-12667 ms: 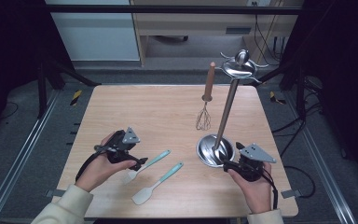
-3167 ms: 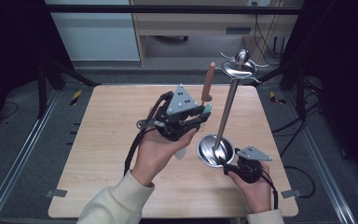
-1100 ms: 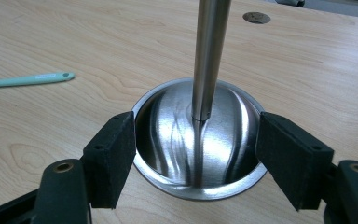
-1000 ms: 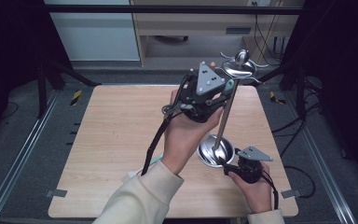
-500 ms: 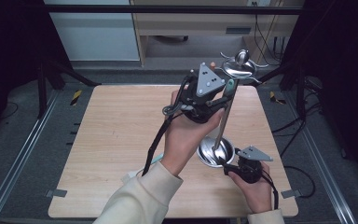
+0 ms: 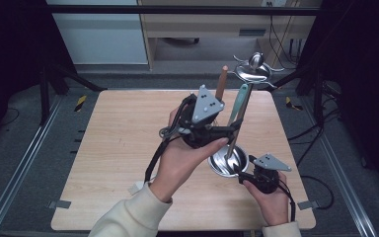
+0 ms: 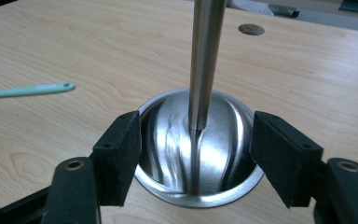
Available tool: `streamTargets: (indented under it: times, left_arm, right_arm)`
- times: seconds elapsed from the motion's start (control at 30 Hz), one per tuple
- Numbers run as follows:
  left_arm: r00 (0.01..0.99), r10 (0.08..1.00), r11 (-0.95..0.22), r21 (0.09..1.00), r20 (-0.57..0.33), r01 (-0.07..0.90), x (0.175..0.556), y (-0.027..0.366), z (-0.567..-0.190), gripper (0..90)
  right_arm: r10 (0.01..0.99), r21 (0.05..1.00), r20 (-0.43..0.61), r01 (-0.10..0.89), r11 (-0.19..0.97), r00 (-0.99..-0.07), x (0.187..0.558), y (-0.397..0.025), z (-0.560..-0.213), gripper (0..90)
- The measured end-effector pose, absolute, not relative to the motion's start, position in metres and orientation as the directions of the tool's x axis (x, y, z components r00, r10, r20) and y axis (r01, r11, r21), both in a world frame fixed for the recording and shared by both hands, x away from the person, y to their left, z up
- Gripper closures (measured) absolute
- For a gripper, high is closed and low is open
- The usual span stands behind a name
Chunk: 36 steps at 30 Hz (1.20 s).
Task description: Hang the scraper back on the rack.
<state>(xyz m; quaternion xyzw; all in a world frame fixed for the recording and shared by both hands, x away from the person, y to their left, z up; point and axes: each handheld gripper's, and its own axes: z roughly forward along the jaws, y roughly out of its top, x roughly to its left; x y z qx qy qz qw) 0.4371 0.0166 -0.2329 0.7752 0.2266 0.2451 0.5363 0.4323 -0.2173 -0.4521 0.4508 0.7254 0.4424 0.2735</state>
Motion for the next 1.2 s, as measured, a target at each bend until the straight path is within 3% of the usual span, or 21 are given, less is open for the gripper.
streamTargets:
  times: [0.3,0.73,1.2]
  left_arm:
    - [0.784,0.606,-0.403,0.901,0.132,0.160,0.438,0.049,-0.284,17.0]
    - [0.787,0.607,-0.479,0.841,0.112,0.250,0.431,0.080,-0.369,14.6]
    - [0.785,0.613,-0.513,0.797,0.082,0.317,0.427,0.115,-0.419,12.2]
  right_arm:
    - [0.906,0.919,0.008,0.361,0.160,-0.423,0.432,-0.226,-0.429,49.5]
    - [0.895,0.930,0.010,0.333,0.155,-0.447,0.431,-0.243,-0.403,75.3]
    - [0.903,0.947,0.005,0.293,0.134,-0.429,0.427,-0.250,-0.379,87.4]
